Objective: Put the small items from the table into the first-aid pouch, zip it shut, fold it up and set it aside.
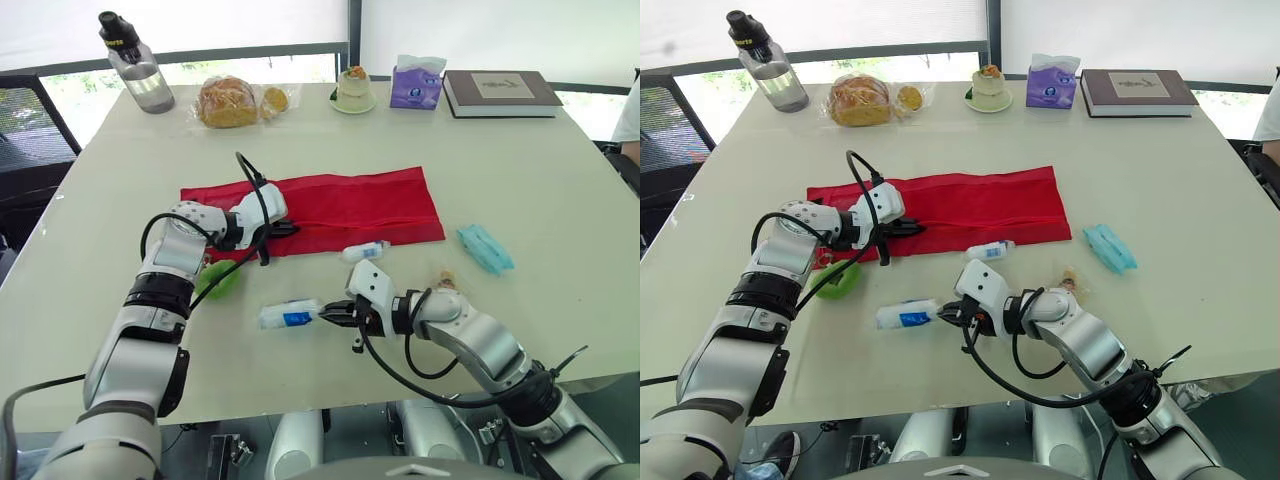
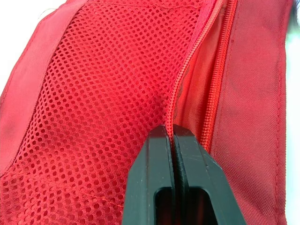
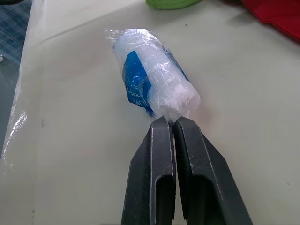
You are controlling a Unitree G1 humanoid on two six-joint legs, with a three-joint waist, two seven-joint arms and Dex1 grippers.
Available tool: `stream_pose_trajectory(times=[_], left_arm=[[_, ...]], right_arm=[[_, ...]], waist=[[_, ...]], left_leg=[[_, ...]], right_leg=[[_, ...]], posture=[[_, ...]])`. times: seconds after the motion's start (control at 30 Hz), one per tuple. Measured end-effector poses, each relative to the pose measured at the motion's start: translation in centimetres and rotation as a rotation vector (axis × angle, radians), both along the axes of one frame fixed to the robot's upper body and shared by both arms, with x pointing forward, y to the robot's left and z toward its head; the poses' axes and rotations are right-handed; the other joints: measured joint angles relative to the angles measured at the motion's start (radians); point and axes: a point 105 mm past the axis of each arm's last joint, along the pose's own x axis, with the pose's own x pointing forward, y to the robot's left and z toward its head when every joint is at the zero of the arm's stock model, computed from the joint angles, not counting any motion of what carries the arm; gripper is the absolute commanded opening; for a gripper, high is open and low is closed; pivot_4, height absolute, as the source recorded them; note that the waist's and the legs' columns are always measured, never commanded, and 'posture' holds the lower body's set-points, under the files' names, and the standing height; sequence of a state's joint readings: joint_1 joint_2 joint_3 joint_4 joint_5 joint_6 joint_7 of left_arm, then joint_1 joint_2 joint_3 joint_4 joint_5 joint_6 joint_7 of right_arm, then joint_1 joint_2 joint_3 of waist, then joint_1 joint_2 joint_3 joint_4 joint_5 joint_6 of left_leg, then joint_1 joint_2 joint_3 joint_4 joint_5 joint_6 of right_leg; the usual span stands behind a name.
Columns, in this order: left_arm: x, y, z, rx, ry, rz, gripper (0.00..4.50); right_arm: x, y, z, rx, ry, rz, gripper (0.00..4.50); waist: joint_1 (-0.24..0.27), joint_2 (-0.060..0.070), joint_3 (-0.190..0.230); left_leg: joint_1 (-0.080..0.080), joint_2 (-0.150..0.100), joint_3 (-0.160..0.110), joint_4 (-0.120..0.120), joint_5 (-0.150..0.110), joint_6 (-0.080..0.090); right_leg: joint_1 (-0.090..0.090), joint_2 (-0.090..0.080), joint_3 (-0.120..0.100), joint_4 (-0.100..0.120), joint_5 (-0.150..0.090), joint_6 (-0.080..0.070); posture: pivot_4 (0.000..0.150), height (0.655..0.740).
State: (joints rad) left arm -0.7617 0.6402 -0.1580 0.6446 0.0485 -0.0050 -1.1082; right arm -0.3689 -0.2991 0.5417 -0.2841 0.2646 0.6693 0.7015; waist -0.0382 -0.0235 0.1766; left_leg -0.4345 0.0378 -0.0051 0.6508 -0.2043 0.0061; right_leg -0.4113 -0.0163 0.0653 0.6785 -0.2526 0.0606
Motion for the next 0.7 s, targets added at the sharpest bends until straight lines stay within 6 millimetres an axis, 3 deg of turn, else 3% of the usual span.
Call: stream_pose_trajectory(times=[0.17,0.37,0.53,0.7], left_arm=[[0.0,0.0,0.0,0.0,0.0,0.002,0.0],[0.1,0.1,0.0,0.0,-0.002,0.007,0.0],[0.3,-0.1,0.2,-0.005,-0.01,0.013,0.0],[0.6,-0.2,0.1,-0.011,-0.009,0.021,0.0]], right_arm=[[0.2,-0.9,0.0,0.013,0.008,-0.033,0.1],[0.7,-4.8,2.0,0.067,0.005,-0.161,0.1],[0.7,-11.4,4.4,0.124,-0.027,-0.384,0.1],[0.4,-17.7,4.0,0.115,-0.005,-0.65,0.1]], waist=[[0.001,0.0,0.0],[0.003,0.0,0.0],[0.008,0.0,0.0],[0.01,0.0,0.0]], left_leg=[[0.0,0.0,0.0,0.0,0.0,0.0],[0.0,0.0,0.0,0.0,0.0,0.0],[-0.001,0.0,0.0,0.0,0.0,0.0],[0.0,0.0,0.0,0.0,0.0,0.0]], right_leg=[[0.0,0.0,0.0,0.0,0.0,0.0],[0.0,0.0,0.0,0.0,0.0,0.0],[0.0,-0.001,0.0,0.0,0.0,0.0],[0.001,0.0,0.0,0.0,0.0,0.0]], posture=[[0.15,0.74],[0.15,0.74],[0.15,0.74],[0.15,0.74]])
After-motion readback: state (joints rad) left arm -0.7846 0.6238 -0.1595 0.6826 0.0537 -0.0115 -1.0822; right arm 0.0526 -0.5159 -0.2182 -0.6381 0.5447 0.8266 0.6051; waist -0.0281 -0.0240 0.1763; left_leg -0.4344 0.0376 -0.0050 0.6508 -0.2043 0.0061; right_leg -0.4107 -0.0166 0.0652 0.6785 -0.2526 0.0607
